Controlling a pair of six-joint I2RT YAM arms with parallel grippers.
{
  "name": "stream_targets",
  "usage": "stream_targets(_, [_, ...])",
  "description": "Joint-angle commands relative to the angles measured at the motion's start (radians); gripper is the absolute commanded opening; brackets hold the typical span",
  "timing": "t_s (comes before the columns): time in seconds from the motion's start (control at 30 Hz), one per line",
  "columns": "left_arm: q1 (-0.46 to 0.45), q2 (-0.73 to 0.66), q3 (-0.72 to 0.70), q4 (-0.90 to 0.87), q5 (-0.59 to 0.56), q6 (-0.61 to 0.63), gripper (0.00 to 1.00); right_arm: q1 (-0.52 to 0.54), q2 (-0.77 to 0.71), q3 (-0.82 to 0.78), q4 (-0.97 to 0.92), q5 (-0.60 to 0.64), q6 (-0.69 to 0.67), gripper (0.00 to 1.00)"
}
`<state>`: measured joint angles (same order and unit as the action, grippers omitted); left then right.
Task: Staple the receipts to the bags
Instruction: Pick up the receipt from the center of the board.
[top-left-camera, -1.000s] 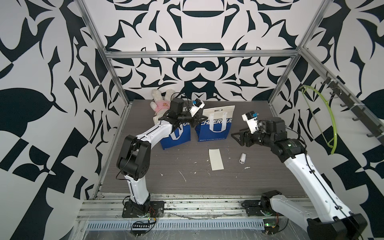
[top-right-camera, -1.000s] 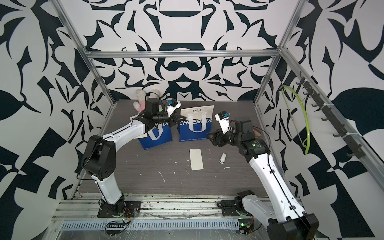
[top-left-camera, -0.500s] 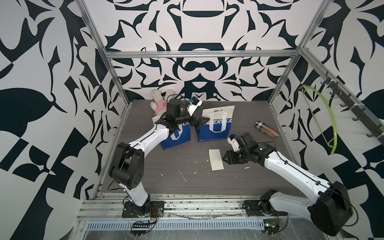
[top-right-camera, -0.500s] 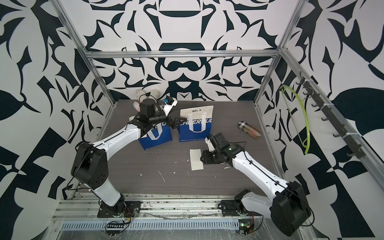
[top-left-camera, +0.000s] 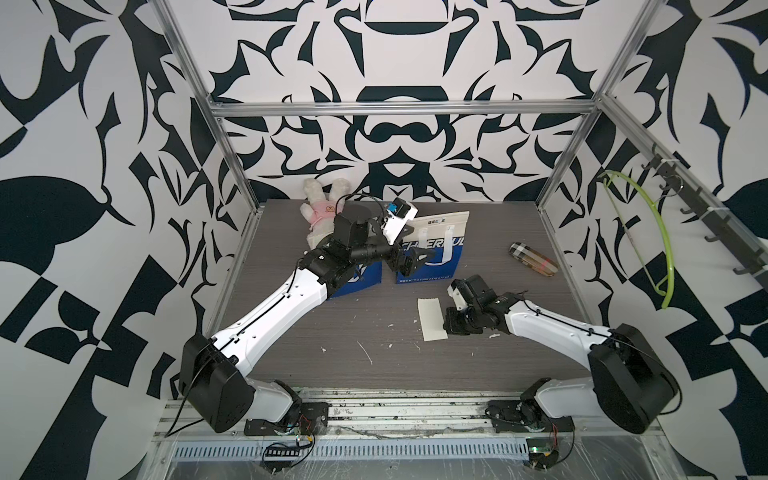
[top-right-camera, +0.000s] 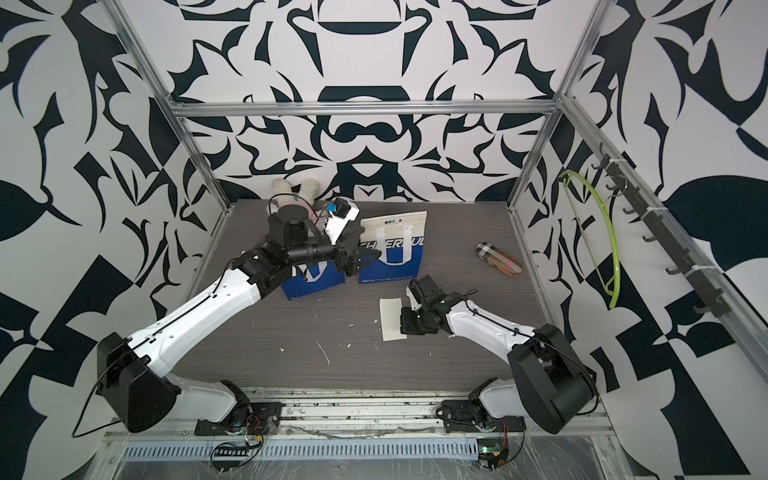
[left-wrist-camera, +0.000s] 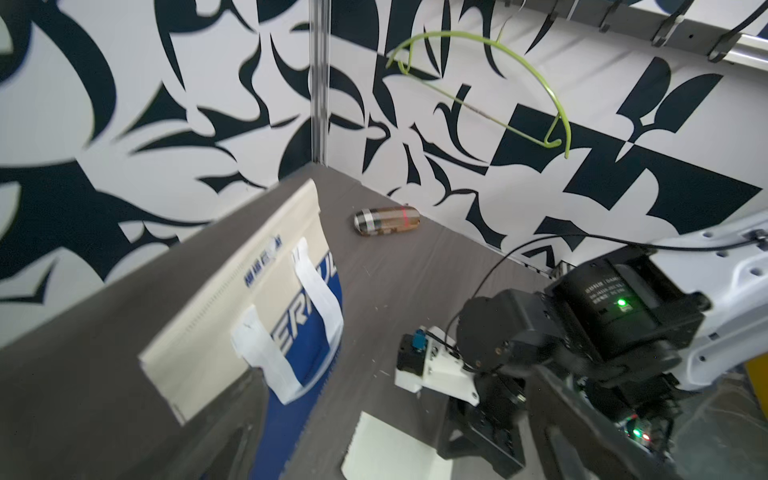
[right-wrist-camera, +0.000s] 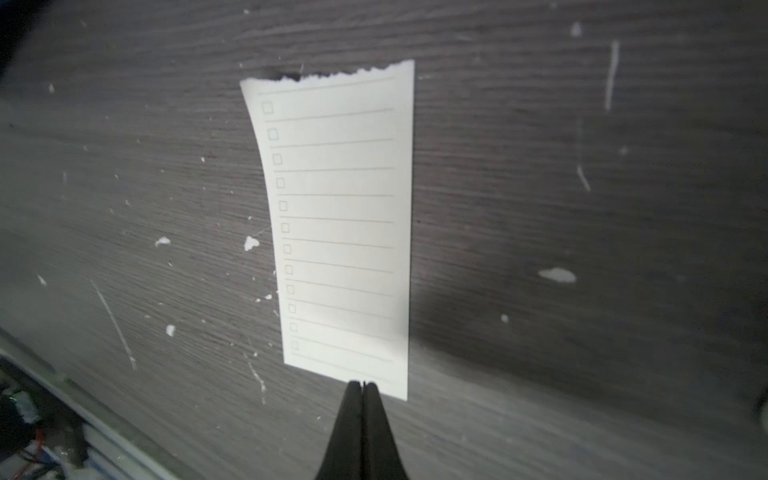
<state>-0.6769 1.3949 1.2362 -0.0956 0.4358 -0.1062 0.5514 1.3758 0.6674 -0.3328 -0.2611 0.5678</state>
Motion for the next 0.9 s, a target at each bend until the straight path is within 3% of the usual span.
stream_targets(0.0, [-0.023, 0.012, -0.101, -0.097, -0.08, -0.221, 0.99, 0.004, 0.02, -0.002, 0.065, -0.005, -0.003, 0.0])
stream_targets(0.13, [-0.05, 0.063, -0.199, -0.034, -0.13, -0.314, 0.99, 0.005, 0.057, -0.003, 0.079, -0.017, -0.015, 0.0])
stream_targets(0.33, [-0.052, 0.203, -0.217, -0.007, -0.138, -0.378, 1.0, 0.004, 0.071, -0.015, 0.019, 0.002, -0.041, 0.0])
stream_targets(0.7, [-0.052, 0.516, -0.064, -0.042, -0.043, -0.376, 0.97, 0.002, 0.064, -0.059, 0.02, -0.023, -0.067, 0.0])
stream_targets(0.87, [-0.052, 0.589, -0.026, -0.014, 0.006, -0.376, 0.86, 0.002, 0.05, -0.074, 0.023, -0.023, -0.074, 0.0])
